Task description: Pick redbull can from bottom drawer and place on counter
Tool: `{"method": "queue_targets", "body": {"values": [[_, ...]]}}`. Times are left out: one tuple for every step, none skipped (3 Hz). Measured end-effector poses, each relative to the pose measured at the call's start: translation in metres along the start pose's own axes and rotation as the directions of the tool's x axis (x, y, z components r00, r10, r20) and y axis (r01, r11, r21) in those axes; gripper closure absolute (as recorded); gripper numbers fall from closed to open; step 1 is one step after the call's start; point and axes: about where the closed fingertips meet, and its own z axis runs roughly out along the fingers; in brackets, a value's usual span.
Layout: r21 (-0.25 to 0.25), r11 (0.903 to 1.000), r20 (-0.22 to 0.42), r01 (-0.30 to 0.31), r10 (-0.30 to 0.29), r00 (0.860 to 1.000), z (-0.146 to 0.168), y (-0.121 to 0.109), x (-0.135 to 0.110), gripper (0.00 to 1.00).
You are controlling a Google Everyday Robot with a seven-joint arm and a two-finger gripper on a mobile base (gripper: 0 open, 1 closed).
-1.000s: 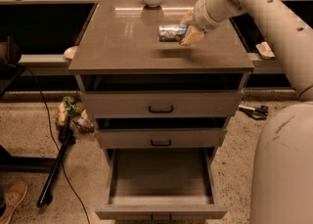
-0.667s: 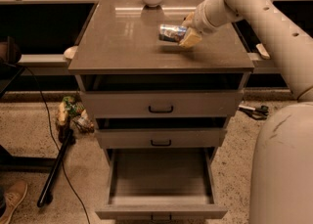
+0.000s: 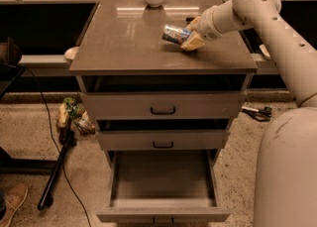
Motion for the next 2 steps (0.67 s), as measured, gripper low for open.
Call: {"method": "queue_targets", "body": {"values": [[-0.003,0.9998,0.052,-0.018,0.018,0.998,0.0034,0.0009,-0.0006,0.36],[-0.008,0.9997,0.089,-0.023,0.024,0.996,0.0043,0.003,-0.001,0.13]]}}
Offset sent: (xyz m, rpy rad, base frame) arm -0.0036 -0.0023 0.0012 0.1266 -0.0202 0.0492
